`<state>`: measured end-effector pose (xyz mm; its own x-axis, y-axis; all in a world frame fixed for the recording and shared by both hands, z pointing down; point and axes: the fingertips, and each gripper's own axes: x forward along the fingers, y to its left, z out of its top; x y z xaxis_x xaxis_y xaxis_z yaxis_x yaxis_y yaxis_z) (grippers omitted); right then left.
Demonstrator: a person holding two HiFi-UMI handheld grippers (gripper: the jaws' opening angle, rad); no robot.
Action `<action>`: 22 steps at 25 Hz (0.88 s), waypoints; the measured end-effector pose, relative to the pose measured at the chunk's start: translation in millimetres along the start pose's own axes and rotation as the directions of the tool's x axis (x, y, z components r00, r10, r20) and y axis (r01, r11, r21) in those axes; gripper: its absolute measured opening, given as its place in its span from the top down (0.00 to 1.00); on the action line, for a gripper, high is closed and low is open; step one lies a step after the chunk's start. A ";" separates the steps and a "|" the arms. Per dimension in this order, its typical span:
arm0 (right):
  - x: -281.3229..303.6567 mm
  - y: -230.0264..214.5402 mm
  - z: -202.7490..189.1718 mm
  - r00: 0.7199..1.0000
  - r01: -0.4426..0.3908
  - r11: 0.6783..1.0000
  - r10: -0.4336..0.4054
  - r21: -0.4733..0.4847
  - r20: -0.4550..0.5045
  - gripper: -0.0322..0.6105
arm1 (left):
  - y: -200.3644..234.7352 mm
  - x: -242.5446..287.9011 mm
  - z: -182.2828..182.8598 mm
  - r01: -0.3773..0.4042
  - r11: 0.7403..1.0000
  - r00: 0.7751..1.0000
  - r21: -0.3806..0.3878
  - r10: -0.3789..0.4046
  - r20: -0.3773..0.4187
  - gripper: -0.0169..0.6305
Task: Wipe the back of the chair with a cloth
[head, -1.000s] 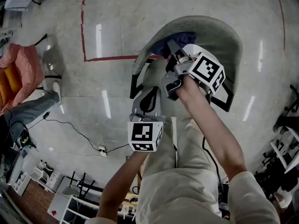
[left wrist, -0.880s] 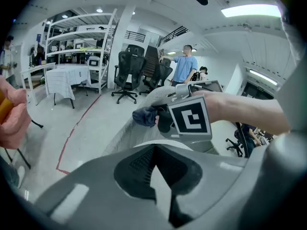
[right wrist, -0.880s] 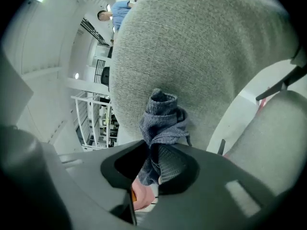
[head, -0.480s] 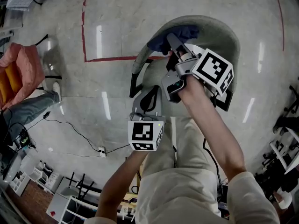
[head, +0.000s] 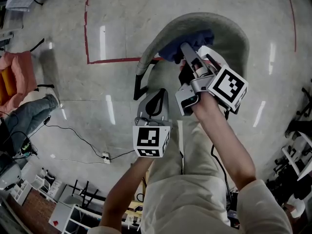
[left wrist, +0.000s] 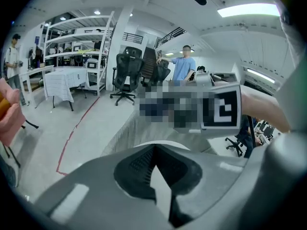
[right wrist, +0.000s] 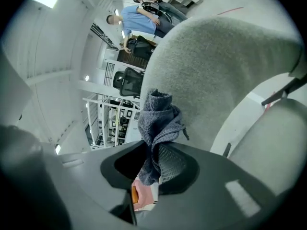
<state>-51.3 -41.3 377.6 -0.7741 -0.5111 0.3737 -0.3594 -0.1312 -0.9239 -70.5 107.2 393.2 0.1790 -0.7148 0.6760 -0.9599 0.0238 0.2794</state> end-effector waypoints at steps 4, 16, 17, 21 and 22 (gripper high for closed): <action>-9.8 -28.0 -2.8 0.999 0.038 0.999 -0.039 0.020 0.015 0.80 | -1.3 0.0 -2.5 -0.001 1.000 1.000 0.004 0.001 -0.004 0.97; -32.9 -129.4 11.8 0.972 0.204 0.969 -0.217 0.136 0.089 0.80 | -13.5 12.9 -2.1 0.023 0.999 0.999 0.027 -0.022 -0.025 0.97; -32.8 -135.8 12.6 0.970 0.209 0.967 -0.223 0.146 0.092 0.80 | -13.7 14.8 -1.9 0.025 0.999 0.999 0.027 -0.024 -0.026 0.97; -32.8 -159.5 18.0 0.960 0.237 0.956 -0.257 0.170 0.107 0.80 | -16.6 21.3 1.2 0.033 0.999 0.999 0.032 -0.032 -0.029 0.97; -32.5 -165.8 19.7 0.957 0.246 0.953 -0.267 0.176 0.110 0.80 | -17.7 23.1 2.1 0.034 0.999 0.999 0.033 -0.033 -0.030 0.97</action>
<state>43.7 -19.7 517.0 -0.5876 -0.5479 0.5954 -0.4408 -0.4003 -0.8034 -49.9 88.8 402.4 0.2173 -0.6937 0.6867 -0.9597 -0.0234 0.2800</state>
